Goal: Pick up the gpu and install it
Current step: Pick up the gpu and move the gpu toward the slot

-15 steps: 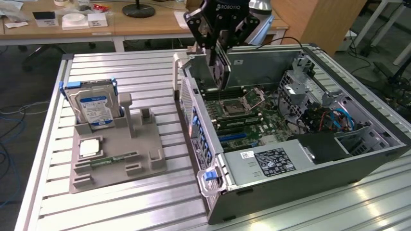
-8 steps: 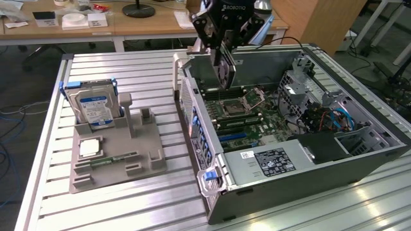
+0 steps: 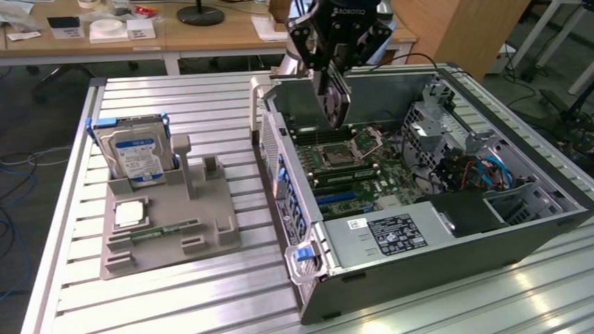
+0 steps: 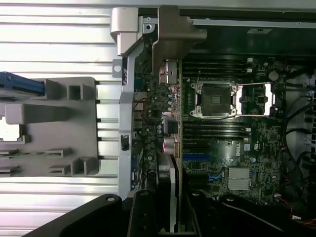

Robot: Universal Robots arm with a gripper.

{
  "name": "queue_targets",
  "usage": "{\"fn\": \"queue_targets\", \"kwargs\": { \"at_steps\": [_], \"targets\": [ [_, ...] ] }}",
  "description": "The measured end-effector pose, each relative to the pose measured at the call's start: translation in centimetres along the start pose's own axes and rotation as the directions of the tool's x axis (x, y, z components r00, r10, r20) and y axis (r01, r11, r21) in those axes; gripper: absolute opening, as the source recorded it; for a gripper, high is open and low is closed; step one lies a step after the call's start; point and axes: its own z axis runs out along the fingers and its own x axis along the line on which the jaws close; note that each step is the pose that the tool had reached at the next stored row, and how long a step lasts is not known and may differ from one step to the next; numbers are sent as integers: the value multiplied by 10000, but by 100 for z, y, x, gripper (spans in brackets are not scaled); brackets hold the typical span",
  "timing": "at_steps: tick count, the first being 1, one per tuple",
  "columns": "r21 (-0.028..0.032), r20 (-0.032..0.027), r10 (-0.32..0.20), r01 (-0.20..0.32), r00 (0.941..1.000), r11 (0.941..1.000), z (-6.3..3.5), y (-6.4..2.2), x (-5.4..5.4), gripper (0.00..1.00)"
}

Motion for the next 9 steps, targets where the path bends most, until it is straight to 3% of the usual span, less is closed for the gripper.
{"fn": "queue_targets", "kwargs": {
  "at_steps": [9],
  "targets": [
    [0,0,0,0,10000,10000,4,0,-132,28]
  ]
}}
